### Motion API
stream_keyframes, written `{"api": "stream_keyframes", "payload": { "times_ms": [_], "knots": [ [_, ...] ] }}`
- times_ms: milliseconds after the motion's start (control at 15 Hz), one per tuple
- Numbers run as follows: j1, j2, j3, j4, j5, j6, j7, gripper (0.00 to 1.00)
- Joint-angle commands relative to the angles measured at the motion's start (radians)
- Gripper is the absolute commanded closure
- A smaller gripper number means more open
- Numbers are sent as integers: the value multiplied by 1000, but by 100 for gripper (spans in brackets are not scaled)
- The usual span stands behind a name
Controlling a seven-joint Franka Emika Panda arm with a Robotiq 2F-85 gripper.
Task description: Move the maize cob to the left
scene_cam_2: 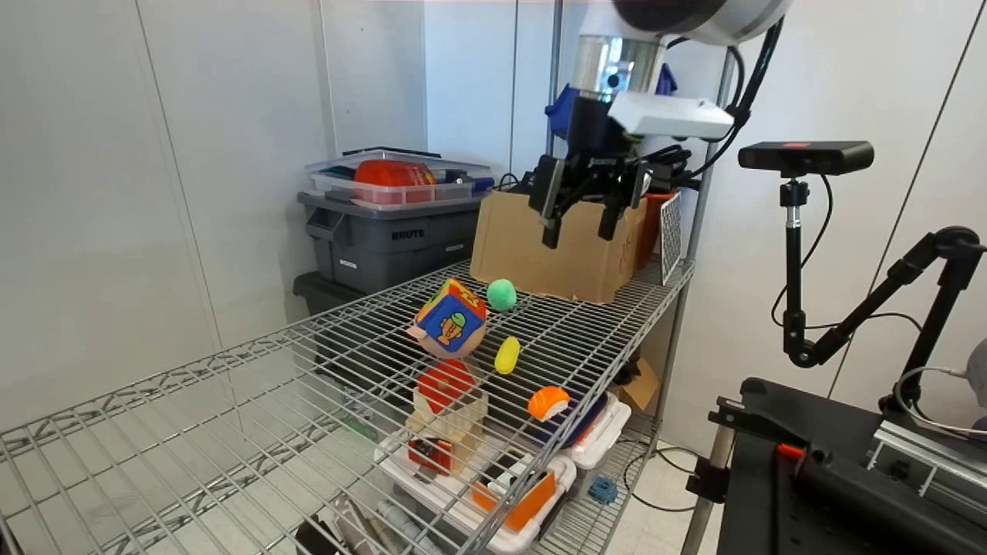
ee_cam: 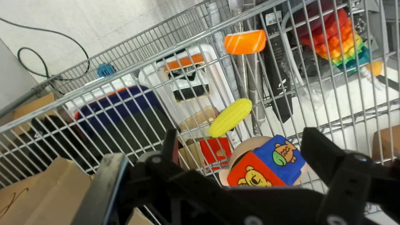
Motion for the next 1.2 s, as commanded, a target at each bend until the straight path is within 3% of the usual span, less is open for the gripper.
{"api": "stream_keyframes", "payload": {
  "times_ms": [0,267,733,933,1133],
  "knots": [
    [14,193,-10,187,64,-41,120,0],
    [18,352,-36,345,96,-77,209,0],
    [9,600,-41,666,122,-417,294,0],
    [13,660,-45,737,127,-525,319,0],
    [14,686,-52,768,126,-563,344,0]
  ]
}}
